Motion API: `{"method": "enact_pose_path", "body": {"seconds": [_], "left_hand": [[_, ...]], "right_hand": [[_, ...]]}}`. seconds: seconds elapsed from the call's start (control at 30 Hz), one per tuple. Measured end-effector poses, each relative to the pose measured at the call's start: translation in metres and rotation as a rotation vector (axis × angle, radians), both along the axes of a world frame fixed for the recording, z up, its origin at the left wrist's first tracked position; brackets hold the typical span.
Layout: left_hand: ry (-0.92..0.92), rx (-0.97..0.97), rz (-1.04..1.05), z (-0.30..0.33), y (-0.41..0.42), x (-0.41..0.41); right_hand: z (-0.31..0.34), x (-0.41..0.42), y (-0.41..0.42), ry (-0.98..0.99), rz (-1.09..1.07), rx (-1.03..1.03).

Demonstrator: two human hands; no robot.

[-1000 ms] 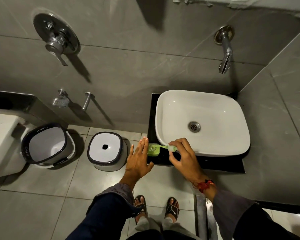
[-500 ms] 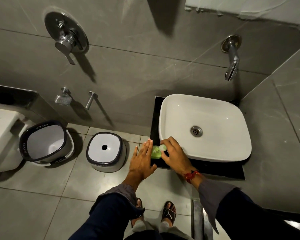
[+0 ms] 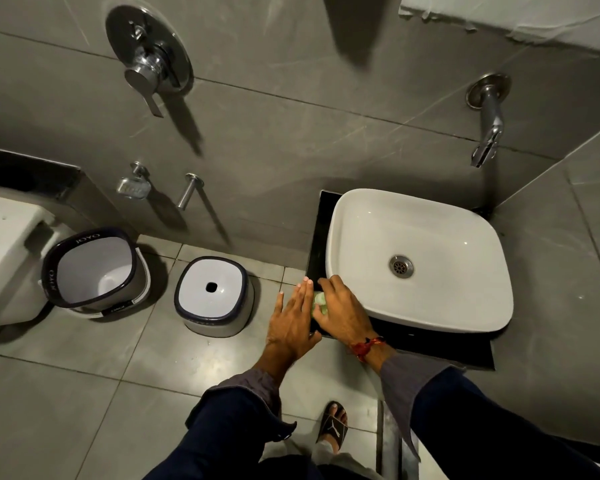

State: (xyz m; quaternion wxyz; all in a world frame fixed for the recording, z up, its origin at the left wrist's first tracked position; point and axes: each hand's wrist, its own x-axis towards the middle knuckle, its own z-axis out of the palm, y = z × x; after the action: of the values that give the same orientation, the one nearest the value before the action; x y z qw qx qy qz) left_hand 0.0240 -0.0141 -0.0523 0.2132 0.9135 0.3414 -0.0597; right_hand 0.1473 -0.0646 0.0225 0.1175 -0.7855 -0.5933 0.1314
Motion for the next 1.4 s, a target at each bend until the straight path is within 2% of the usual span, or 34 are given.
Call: {"method": "enact_pose_path", "body": {"seconds": [0.43,0.57,0.83,1.03,1.17,1.23,1.33,1.4], "left_hand": [[0.031,0.021,0.012,0.0,-0.002,0.001],[0.035,0.02,0.016,0.002,-0.002,0.002],[0.058,0.032,0.023,0.004,-0.002,0.004],[0.078,0.034,0.006,0.004,-0.004,0.004],[0.085,0.018,0.01,0.009,-0.002,0.004],[0.088,0.032,0.002,0.01,-0.003,0.004],[0.081,0.023,0.016,0.011,-0.004,0.003],[0.096,0.023,0.011,0.012,-0.003,0.003]], "right_hand": [[-0.004,0.005,0.004,0.098,0.038,-0.112],[-0.003,0.003,0.004,0.057,0.025,-0.099],[0.003,-0.003,0.021,-0.006,0.037,-0.197],[-0.006,-0.015,0.015,-0.02,-0.151,-0.208],[-0.005,-0.023,0.006,-0.023,-0.234,-0.098],[-0.003,-0.022,-0.001,-0.022,-0.186,-0.045],[-0.004,-0.009,-0.002,0.015,-0.027,-0.097],[-0.004,-0.002,0.003,0.046,-0.019,-0.138]]}}
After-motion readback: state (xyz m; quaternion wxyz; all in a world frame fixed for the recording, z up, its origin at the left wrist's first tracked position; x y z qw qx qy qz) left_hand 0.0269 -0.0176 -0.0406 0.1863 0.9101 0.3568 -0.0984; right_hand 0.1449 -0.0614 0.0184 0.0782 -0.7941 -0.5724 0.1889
